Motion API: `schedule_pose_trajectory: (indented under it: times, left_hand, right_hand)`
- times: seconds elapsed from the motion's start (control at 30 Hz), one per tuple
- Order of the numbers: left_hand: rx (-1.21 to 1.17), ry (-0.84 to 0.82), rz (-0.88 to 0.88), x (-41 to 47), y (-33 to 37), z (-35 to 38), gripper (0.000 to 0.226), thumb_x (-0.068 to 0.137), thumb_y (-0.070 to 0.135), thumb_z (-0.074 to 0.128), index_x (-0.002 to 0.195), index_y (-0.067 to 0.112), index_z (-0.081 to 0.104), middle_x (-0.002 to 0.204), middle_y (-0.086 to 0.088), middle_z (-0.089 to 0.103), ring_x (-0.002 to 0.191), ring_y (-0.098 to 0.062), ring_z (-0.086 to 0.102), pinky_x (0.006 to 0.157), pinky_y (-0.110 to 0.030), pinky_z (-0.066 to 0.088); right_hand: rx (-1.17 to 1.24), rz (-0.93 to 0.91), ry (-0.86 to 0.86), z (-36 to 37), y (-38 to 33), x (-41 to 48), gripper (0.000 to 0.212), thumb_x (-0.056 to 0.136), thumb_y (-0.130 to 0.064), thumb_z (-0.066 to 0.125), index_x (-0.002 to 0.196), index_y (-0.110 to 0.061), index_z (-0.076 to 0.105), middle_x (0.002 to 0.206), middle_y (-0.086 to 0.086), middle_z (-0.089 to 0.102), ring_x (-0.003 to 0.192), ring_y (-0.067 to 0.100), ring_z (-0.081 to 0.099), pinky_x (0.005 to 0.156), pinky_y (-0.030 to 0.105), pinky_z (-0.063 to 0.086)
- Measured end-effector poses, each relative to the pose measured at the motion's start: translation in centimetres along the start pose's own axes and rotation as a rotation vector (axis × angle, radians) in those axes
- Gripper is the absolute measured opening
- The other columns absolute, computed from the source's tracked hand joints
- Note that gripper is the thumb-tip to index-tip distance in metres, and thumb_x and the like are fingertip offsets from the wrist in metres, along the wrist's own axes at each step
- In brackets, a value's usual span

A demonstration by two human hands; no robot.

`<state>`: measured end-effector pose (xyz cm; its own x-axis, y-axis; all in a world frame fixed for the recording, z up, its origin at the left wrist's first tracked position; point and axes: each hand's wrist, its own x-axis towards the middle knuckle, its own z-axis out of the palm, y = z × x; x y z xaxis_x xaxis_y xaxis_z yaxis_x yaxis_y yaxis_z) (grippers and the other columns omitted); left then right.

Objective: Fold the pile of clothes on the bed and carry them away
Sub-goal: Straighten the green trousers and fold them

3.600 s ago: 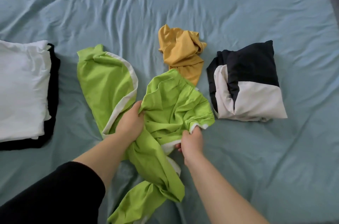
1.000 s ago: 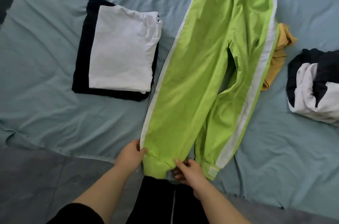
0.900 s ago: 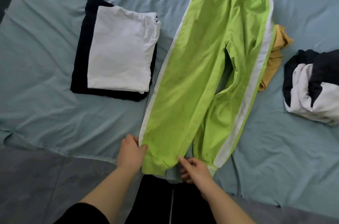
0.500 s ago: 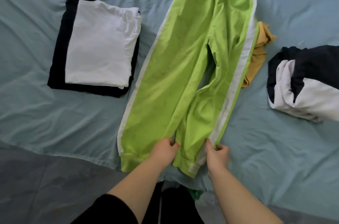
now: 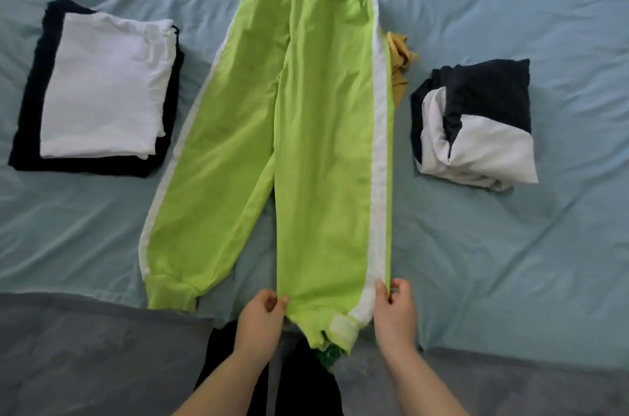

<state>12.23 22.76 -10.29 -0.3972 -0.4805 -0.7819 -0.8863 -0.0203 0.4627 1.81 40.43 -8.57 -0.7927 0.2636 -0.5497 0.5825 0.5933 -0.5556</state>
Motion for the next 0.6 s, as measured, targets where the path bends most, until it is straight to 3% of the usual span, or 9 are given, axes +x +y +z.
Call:
schedule_pose_trajectory:
  times: [0.1,0.27,0.33,0.4,0.5,0.6]
  left_hand:
    - [-0.079,-0.136,-0.112,-1.0,-0.4,2.0,0.018,0.091,0.013,0.064,0.076,0.005,0.059,0.087,-0.024,0.069,0.084,-0.032,0.067,0.082,-0.049,0.053]
    - [-0.102,-0.172,0.008,-2.8,1.0,3.6,0.023,0.088,0.019,0.069,0.069,0.016,0.057,0.067,0.001,0.069,0.068,-0.018,0.066,0.062,-0.028,0.047]
    - [-0.123,-0.174,-0.021,-3.2,1.0,4.3,0.022,0.089,0.019,0.067,0.070,0.015,0.057,0.066,0.002,0.067,0.063,-0.013,0.064,0.057,-0.024,0.045]
    - [-0.136,-0.162,-0.085,-3.2,1.0,4.7,0.019,0.092,0.016,0.063,0.074,0.013,0.058,0.070,-0.003,0.066,0.064,-0.016,0.062,0.061,-0.028,0.047]
    - [-0.018,-0.023,-0.035,-2.1,1.6,3.8,0.012,0.093,0.023,0.062,0.093,0.012,0.062,0.093,-0.010,0.067,0.087,-0.026,0.064,0.082,-0.038,0.050]
    - [0.320,0.318,0.170,-0.1,2.4,0.2,0.043,0.086,0.033,0.067,0.123,0.017,0.055,0.120,-0.010,0.057,0.111,-0.030,0.054,0.093,-0.042,0.044]
  right_hand:
    - [0.008,0.109,-0.055,-1.4,2.3,0.5,0.011,0.095,-0.012,0.056,0.102,-0.005,0.053,0.087,0.009,0.055,0.084,0.021,0.051,0.071,0.032,0.035]
    - [0.037,-0.113,0.155,-4.2,2.6,1.1,0.008,0.096,-0.016,0.053,0.090,-0.016,0.048,0.075,0.006,0.058,0.071,0.023,0.052,0.064,0.031,0.034]
    - [-0.001,-0.084,0.096,-4.9,3.4,1.5,0.007,0.096,-0.017,0.054,0.090,-0.014,0.050,0.073,0.007,0.059,0.070,0.024,0.053,0.060,0.032,0.033]
    - [-0.076,-0.010,-0.034,-5.1,4.3,2.1,0.008,0.095,-0.016,0.055,0.096,-0.008,0.055,0.075,0.009,0.060,0.072,0.025,0.054,0.059,0.032,0.032]
    - [-0.162,0.033,-0.133,-4.6,3.9,2.8,0.017,0.091,-0.011,0.057,0.107,-0.007,0.054,0.086,0.008,0.058,0.082,0.027,0.056,0.067,0.032,0.039]
    - [-0.280,-0.122,-0.088,-3.3,2.1,2.4,0.034,0.084,-0.009,0.061,0.118,-0.009,0.055,0.111,0.014,0.057,0.105,0.033,0.055,0.090,0.038,0.043]
